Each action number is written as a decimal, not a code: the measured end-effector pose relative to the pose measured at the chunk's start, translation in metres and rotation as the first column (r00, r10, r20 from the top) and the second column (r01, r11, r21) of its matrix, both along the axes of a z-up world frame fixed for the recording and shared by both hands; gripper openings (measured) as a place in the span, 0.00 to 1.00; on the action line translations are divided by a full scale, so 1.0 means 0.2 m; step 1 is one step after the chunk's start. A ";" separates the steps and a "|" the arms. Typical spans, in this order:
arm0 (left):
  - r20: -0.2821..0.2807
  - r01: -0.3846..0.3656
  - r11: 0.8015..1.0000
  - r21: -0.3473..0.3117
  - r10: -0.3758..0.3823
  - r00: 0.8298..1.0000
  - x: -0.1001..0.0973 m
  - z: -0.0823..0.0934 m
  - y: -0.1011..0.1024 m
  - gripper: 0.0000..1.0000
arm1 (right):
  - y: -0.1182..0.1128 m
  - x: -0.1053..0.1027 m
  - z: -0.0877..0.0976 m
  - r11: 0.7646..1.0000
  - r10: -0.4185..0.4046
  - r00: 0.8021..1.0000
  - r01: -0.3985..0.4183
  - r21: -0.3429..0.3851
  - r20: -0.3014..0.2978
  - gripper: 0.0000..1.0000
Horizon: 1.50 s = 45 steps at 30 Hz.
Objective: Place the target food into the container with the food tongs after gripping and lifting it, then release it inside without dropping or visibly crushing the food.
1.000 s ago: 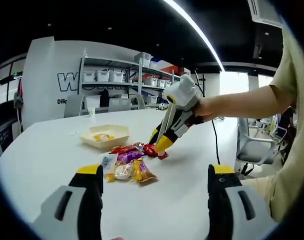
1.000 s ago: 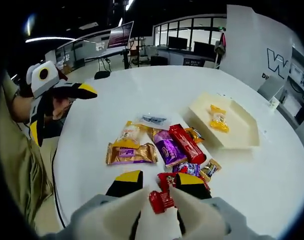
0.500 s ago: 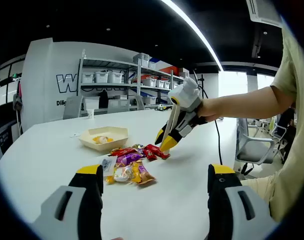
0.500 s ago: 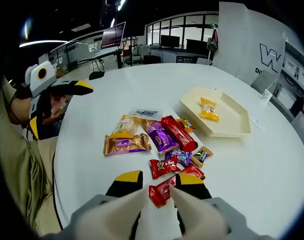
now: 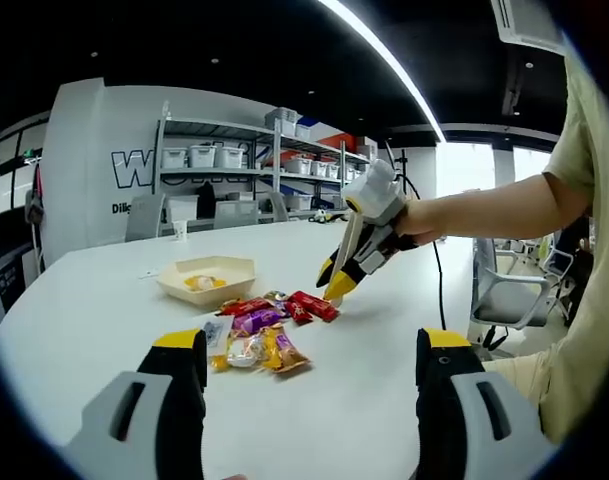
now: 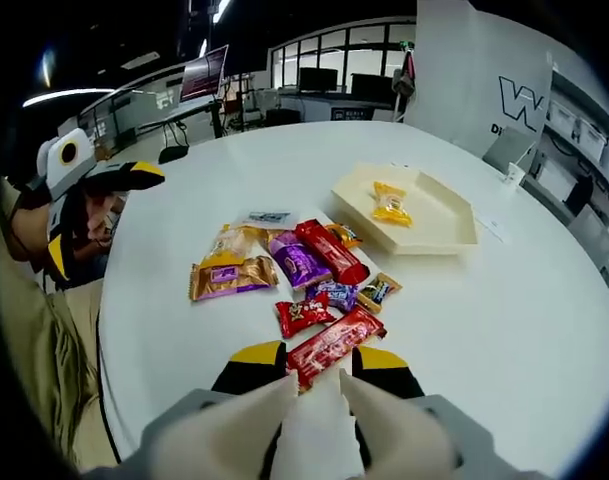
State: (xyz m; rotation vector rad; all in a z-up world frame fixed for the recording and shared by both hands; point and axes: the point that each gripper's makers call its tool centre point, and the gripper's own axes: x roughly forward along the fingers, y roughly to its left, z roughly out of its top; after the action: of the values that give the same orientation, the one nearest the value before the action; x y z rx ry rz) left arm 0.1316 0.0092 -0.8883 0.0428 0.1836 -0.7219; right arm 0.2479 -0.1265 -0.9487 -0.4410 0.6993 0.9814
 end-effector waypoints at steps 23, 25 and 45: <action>0.002 -0.022 1.000 0.002 0.022 1.000 0.01 -0.01 0.02 0.85 | 0.22 -0.06 0.00 0.994 0.101 0.995 -0.101 0.043 0.005 0.22; -0.001 -0.029 1.000 0.002 0.029 1.000 0.01 -0.01 0.02 0.86 | 0.21 -0.06 -0.01 0.994 0.099 0.995 -0.098 0.039 -0.002 0.22; -0.008 -0.041 0.999 0.003 0.041 0.999 0.02 -0.01 0.04 0.88 | 0.03 -0.03 -0.01 1.000 0.021 1.000 -0.021 -0.001 0.012 0.22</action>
State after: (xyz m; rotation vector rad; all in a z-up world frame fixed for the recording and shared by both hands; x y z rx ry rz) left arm 0.1360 0.0164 -0.8896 0.0383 0.1930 -0.6811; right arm 0.2420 -0.1202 -0.9508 -0.4551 0.6852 0.9972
